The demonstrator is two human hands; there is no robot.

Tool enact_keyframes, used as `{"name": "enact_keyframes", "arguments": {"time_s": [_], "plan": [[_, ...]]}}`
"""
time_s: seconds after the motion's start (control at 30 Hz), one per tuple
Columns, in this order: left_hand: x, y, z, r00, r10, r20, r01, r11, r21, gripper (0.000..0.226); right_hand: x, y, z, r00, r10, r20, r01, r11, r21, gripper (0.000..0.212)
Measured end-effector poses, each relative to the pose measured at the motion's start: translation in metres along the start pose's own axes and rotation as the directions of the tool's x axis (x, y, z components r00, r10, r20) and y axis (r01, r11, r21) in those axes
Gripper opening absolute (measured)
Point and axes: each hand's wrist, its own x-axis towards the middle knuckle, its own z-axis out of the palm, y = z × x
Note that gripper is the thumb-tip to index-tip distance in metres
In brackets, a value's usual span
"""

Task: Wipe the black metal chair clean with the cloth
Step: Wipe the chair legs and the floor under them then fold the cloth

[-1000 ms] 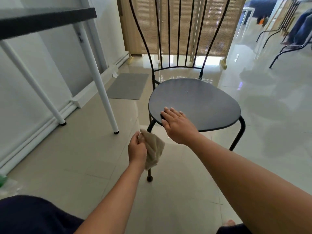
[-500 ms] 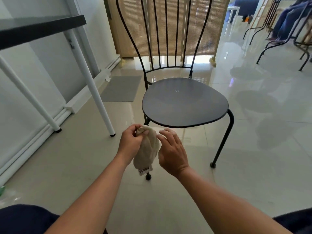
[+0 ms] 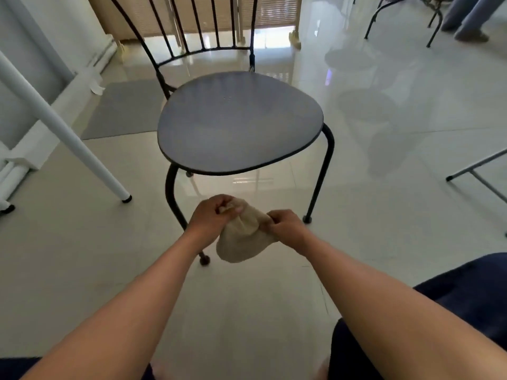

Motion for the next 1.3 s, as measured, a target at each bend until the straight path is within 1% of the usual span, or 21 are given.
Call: {"name": "enact_keyframes", "arguments": {"time_s": [0.1, 0.23, 0.3, 0.4, 0.47, 0.53, 0.6, 0.63, 0.67, 0.7, 0.73, 0.77, 0.83, 0.87, 0.93, 1.03, 1.07, 1.13, 1.2, 1.23, 1.3], "plan": [[0.023, -0.026, 0.036, 1.000, -0.008, 0.011, 0.008, 0.999, 0.049, 0.019, 0.019, 0.038, -0.012, 0.997, 0.077, 0.030, -0.077, 0.997, -0.018, 0.015], [0.061, -0.059, 0.089, 0.993, -0.098, 0.063, 0.091, 0.989, 0.113, 0.024, 0.045, 0.087, -0.031, 0.983, 0.185, -0.002, -0.185, 0.983, -0.006, 0.017], [0.078, -0.078, 0.119, 0.984, -0.137, 0.113, 0.113, 0.974, 0.197, 0.026, 0.052, 0.115, -0.040, 0.969, 0.245, -0.027, -0.245, 0.970, 0.002, 0.017], [0.098, -0.105, 0.163, 0.966, -0.175, 0.189, 0.103, 0.936, 0.337, 0.031, 0.057, 0.156, -0.050, 0.939, 0.339, -0.056, -0.340, 0.940, -0.011, 0.014], [0.111, -0.115, 0.191, 0.957, -0.183, 0.224, 0.087, 0.920, 0.381, 0.031, 0.062, 0.180, -0.054, 0.921, 0.369, -0.128, -0.376, 0.926, -0.034, 0.012], [0.125, -0.118, 0.215, 0.965, -0.149, 0.215, 0.058, 0.925, 0.376, 0.029, 0.068, 0.200, -0.061, 0.898, 0.338, -0.281, -0.375, 0.923, -0.089, 0.018], [0.131, -0.116, 0.232, 0.981, -0.071, 0.180, -0.012, 0.906, 0.424, 0.034, 0.072, 0.216, -0.067, 0.838, 0.321, -0.441, -0.386, 0.920, -0.063, 0.013], [0.132, -0.117, 0.240, 0.984, -0.025, 0.178, -0.063, 0.878, 0.475, 0.039, 0.074, 0.226, -0.069, 0.801, 0.322, -0.505, -0.405, 0.913, -0.060, 0.020], [0.129, -0.119, 0.246, 0.980, 0.026, 0.199, -0.129, 0.841, 0.525, 0.043, 0.074, 0.235, -0.072, 0.780, 0.302, -0.549, -0.426, 0.898, -0.111, 0.035], [0.124, -0.124, 0.252, 0.965, 0.068, 0.254, -0.204, 0.802, 0.561, 0.047, 0.072, 0.245, -0.073, 0.786, 0.264, -0.560, -0.444, 0.870, -0.214, 0.047], [0.117, -0.129, 0.256, 0.938, 0.089, 0.334, -0.279, 0.766, 0.579, 0.051, 0.070, 0.252, -0.073, 0.819, 0.211, -0.534, -0.435, 0.835, -0.337, 0.055], [0.111, -0.135, 0.261, 0.903, 0.081, 0.422, -0.341, 0.733, 0.589, 0.057, 0.068, 0.258, -0.072, 0.869, 0.164, -0.466, -0.394, 0.800, -0.452, 0.061], [0.105, -0.152, 0.272, 0.839, 0.014, 0.543, -0.408, 0.678, 0.612, 0.065, 0.070, 0.269, -0.067, 0.954, 0.117, -0.277, -0.269, 0.742, -0.613, 0.067], [0.105, -0.160, 0.277, 0.827, -0.022, 0.561, -0.414, 0.651, 0.636, 0.067, 0.072, 0.274, -0.064, 0.974, 0.113, -0.194, -0.215, 0.715, -0.665, 0.069], [0.109, -0.170, 0.286, 0.837, -0.059, 0.543, -0.414, 0.580, 0.701, 0.071, 0.084, 0.280, -0.062, 0.990, 0.098, -0.106, -0.144, 0.679, -0.720, 0.072], [0.119, -0.175, 0.287, 0.863, -0.077, 0.499, -0.421, 0.437, 0.795, 0.074, 0.112, 0.282, -0.067, 0.997, 0.058, -0.044, -0.070, 0.599, -0.798, 0.074], [0.120, -0.176, 0.286, 0.864, -0.076, 0.498, -0.428, 0.410, 0.805, 0.075, 0.122, 0.281, -0.072, 0.999, 0.046, -0.025, -0.047, 0.572, -0.819, 0.074], [0.125, -0.179, 0.284, 0.856, -0.066, 0.512, -0.450, 0.392, 0.803, 0.077, 0.141, 0.280, -0.083, 0.999, 0.040, 0.011, -0.012, 0.535, -0.845, 0.073], [0.137, -0.179, 0.284, 0.842, -0.062, 0.536, -0.476, 0.384, 0.792, 0.079, 0.150, 0.280, -0.089, 0.999, 0.047, 0.022, -0.006, 0.530, -0.848, 0.072], [0.146, -0.178, 0.284, 0.835, -0.058, 0.547, -0.486, 0.386, 0.784, 0.079, 0.149, 0.280, -0.086, 0.999, 0.052, 0.007, -0.023, 0.542, -0.840, 0.069], [0.166, -0.174, 0.284, 0.816, -0.060, 0.574, -0.511, 0.387, 0.767, 0.077, 0.137, 0.281, -0.067, 0.996, 0.048, -0.080, -0.093, 0.575, -0.813, 0.062]]}}
